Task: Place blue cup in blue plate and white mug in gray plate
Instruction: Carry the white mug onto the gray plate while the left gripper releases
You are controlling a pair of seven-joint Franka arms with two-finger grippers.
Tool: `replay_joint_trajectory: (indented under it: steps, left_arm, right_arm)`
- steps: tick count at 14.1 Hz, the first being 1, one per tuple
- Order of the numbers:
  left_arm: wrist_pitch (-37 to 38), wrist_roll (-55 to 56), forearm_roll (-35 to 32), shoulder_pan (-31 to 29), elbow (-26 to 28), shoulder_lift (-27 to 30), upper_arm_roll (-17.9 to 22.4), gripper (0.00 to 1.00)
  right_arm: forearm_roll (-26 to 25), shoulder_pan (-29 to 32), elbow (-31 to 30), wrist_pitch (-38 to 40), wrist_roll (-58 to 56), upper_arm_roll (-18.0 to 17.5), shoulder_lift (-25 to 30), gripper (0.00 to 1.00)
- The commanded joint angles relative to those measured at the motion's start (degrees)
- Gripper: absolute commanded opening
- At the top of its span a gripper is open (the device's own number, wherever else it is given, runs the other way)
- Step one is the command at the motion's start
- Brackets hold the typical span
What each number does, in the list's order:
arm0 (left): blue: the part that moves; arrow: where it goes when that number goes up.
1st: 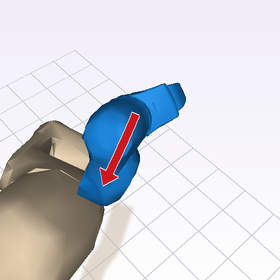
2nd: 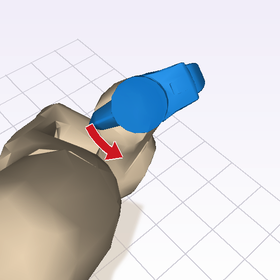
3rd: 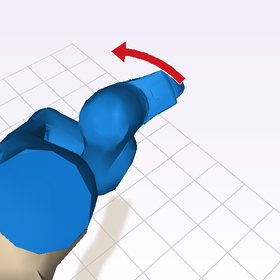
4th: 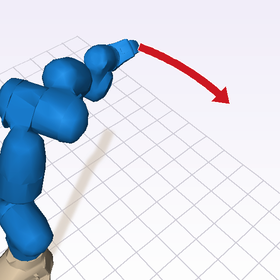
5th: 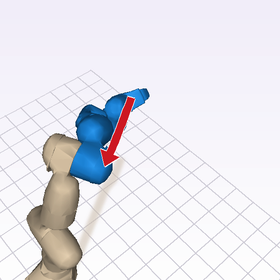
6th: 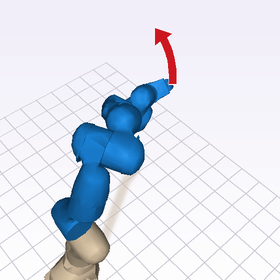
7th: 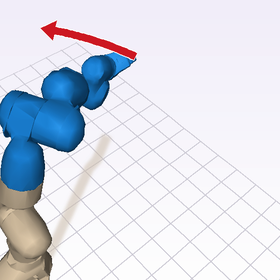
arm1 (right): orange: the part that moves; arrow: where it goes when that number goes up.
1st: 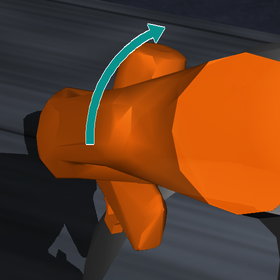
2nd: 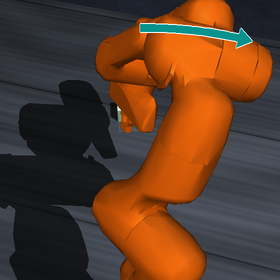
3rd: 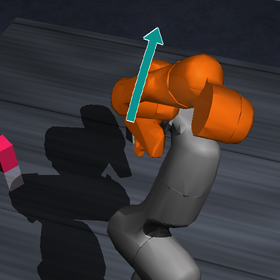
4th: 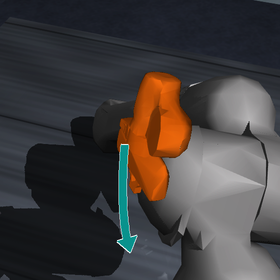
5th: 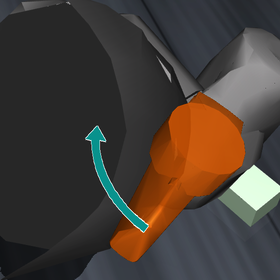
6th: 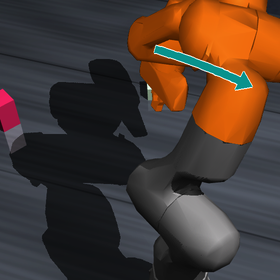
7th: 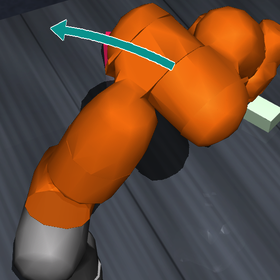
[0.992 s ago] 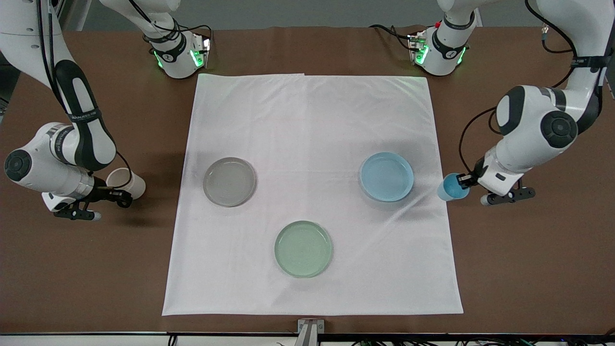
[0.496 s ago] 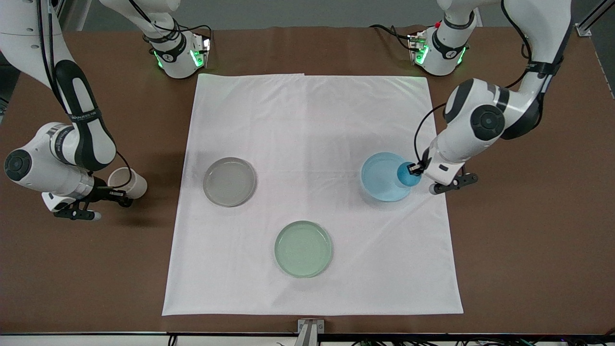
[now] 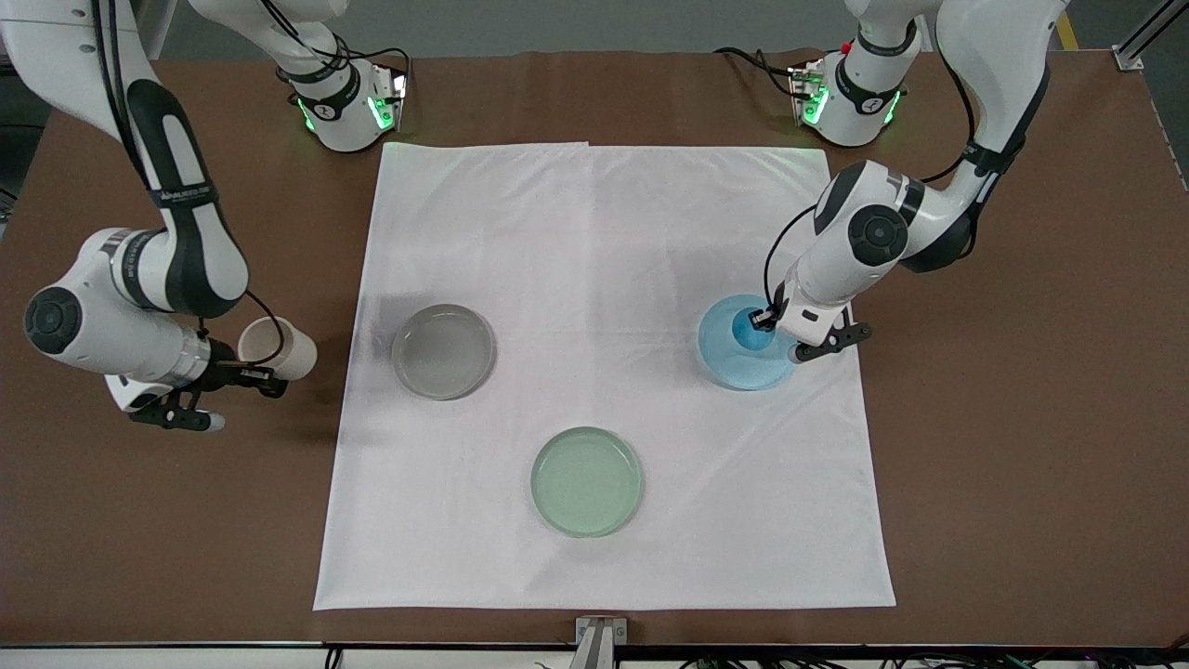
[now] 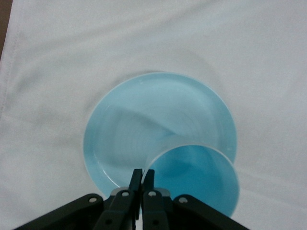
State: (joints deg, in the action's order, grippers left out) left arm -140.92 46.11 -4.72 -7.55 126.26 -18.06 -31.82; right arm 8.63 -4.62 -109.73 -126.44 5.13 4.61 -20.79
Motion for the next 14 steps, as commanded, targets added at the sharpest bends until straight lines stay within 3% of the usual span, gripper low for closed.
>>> replay_joint_trajectory:
  steps: [1, 3, 5, 6, 7, 10, 14]
  left_arm:
    - [-1.4, 2.0, -3.7, -0.2, 0.8, 1.2, -0.2, 0.04]
    - [-1.7, 3.5, -5.0, -0.2, 0.6, 0.7, -0.2, 0.16]
    - [-1.7, 4.4, -5.2, -0.3, 0.1, 0.1, -0.2, 0.63]
    - [-1.7, 5.1, -5.2, -0.4, -0.1, 0.2, -0.2, 0.92]
    - [-1.6, 5.4, -5.2, -0.7, -0.7, 0.6, -0.2, 1.0]
    - [3.0, 4.8, -5.2, -2.8, -7.7, 1.4, 0.0, 1.0]
    - [17.0, 2.3, -5.4, -4.6, -21.5, 1.4, 0.3, 1.0]
  right_arm:
    - [3.8, -7.0, -2.5, 0.1, 8.0, 0.4, 3.0, 0.0]
    - [4.3, -11.9, -2.6, -0.7, 13.1, 0.5, 3.0, 0.0]
    - [4.3, -15.4, -3.6, -3.5, 18.0, 0.6, 2.8, 0.0]
    - [4.3, -16.8, -4.4, -5.5, 19.2, 0.6, 2.6, 0.0]
    - [4.3, -17.4, -5.7, -7.5, 20.1, 0.6, 2.5, 0.0]
    - [4.3, -19.2, -8.0, -12.4, 21.1, 0.6, 2.2, 0.0]
    - [4.3, -20.5, -8.0, -14.4, 22.4, 0.6, 0.6, 0.0]
